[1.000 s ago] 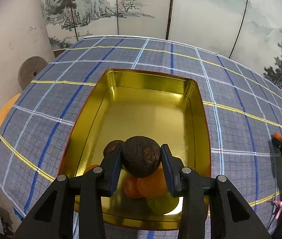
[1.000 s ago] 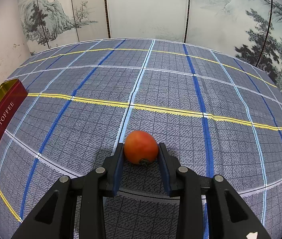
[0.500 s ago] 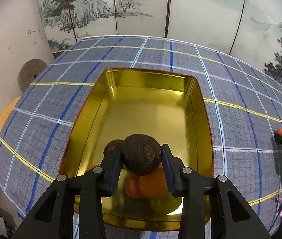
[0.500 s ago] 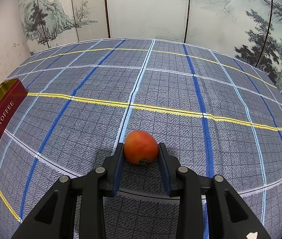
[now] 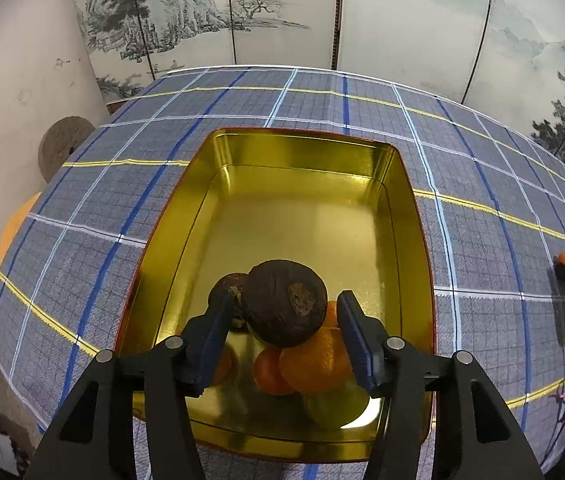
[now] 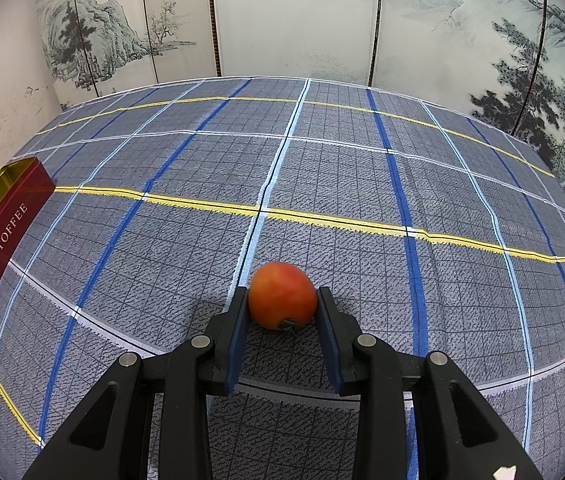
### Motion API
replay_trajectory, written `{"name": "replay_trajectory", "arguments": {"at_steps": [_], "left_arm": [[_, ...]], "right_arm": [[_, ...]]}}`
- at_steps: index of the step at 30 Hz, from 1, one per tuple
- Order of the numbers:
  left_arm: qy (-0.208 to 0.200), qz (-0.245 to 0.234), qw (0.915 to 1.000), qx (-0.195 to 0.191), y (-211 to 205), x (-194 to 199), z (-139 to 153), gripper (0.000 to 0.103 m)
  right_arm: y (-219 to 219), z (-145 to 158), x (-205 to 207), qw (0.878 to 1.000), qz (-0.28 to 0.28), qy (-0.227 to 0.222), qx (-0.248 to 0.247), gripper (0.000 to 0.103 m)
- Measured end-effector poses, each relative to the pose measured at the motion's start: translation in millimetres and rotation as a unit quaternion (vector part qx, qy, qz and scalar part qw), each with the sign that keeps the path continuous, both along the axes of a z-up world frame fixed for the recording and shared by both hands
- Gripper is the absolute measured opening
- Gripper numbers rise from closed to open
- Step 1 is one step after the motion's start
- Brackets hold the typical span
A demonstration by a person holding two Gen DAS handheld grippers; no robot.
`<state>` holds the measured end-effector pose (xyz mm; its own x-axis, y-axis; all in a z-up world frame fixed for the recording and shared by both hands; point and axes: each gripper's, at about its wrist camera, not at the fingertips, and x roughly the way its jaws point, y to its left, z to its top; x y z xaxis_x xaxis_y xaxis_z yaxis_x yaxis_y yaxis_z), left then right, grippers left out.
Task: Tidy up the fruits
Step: 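Carry the dark brown fruit into the tin with the left gripper, then open the left gripper to release the dark brown fruit in the tin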
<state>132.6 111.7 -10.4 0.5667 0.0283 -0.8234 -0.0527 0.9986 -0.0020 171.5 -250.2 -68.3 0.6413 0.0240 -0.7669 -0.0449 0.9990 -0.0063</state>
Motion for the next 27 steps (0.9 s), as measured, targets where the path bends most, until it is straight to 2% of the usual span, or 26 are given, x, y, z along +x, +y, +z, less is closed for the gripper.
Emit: {"name": "replay_trajectory", "arguments": {"at_steps": [10,23,27], "left_arm": [[-0.005,-0.004,1.0,0.003,-2.2,-2.3,1.0,0.066],[-0.024,-0.008,0.9997,0.001,-0.8,-11.8,14.1,0.067],[-0.034,-0.004,0.9993,0.012,-1.3,-16.4,21.4,0.067]], "right_arm": [[0.6,-0.1,0.1,1.0,0.0,0.0,-0.001,0.032],[-0.1,-0.8,-0.4,1.0,0.0,0.0,-0.002,0.032],[0.8,-0.6,-0.4,1.0,0.0,0.0,-0.002,0.032]]}}
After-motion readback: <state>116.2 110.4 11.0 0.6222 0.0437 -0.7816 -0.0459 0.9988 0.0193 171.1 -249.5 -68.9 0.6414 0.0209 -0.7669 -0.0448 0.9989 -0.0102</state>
